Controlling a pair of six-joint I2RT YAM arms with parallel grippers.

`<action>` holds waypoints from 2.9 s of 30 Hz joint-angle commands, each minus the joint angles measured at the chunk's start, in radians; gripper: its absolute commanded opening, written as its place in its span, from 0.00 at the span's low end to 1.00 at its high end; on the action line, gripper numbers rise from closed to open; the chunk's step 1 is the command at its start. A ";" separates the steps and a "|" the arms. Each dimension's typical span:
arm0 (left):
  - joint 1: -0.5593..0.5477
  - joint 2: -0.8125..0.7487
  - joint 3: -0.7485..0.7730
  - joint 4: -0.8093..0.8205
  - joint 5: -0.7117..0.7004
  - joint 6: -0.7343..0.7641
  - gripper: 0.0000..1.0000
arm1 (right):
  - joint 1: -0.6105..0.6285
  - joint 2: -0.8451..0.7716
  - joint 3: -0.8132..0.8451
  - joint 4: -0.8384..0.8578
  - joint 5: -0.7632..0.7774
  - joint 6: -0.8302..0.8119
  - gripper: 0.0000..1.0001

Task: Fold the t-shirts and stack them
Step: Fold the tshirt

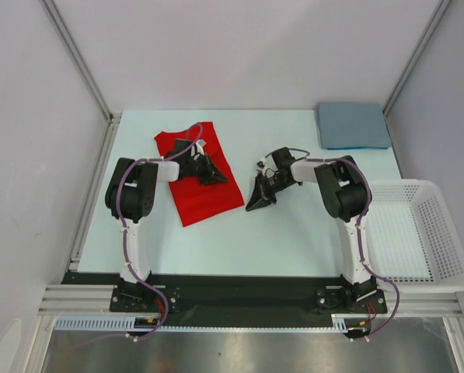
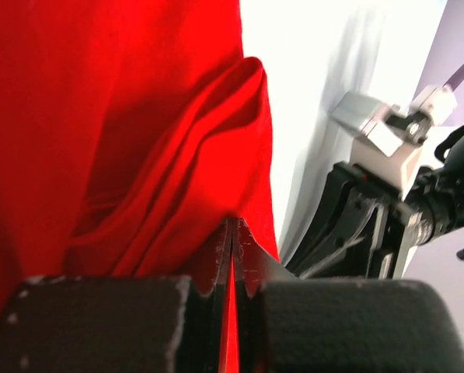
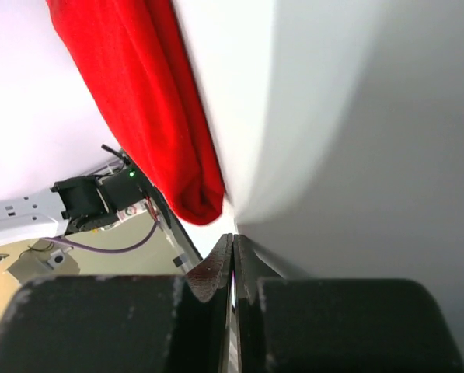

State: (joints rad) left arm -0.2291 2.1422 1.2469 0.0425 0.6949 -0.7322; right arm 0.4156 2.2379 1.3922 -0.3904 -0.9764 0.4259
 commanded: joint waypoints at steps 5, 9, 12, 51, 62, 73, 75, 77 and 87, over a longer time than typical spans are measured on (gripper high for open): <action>0.004 0.002 0.037 -0.035 -0.002 0.060 0.07 | 0.044 -0.109 0.093 -0.004 -0.005 0.026 0.05; 0.004 -0.019 0.049 -0.035 -0.003 0.050 0.08 | 0.078 -0.046 0.169 0.097 -0.024 0.149 0.05; 0.004 0.008 0.077 -0.067 0.002 0.051 0.09 | 0.089 0.023 0.203 0.180 -0.035 0.226 0.05; 0.151 0.019 0.049 -0.168 0.095 0.220 0.20 | 0.232 0.134 0.285 0.338 0.079 0.415 0.05; 0.165 0.067 0.052 -0.204 0.031 0.270 0.17 | 0.232 -0.013 -0.014 0.213 0.126 0.151 0.05; 0.168 -0.204 0.039 -0.270 0.045 0.264 0.51 | 0.215 -0.110 0.040 0.148 0.096 0.149 0.05; 0.171 -0.248 0.020 -0.288 0.034 0.272 0.52 | 0.226 -0.086 0.071 0.246 0.084 0.215 0.05; 0.178 -0.274 -0.009 -0.290 0.040 0.275 0.50 | 0.247 -0.026 0.129 0.324 0.073 0.344 0.05; 0.280 -0.186 -0.155 -0.261 -0.028 0.237 0.11 | 0.356 0.207 0.392 0.472 0.156 0.527 0.05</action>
State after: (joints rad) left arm 0.0067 1.9274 1.1172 -0.2306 0.7052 -0.4873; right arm 0.7414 2.3978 1.7329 0.0315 -0.8566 0.8860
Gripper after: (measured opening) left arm 0.129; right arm 0.053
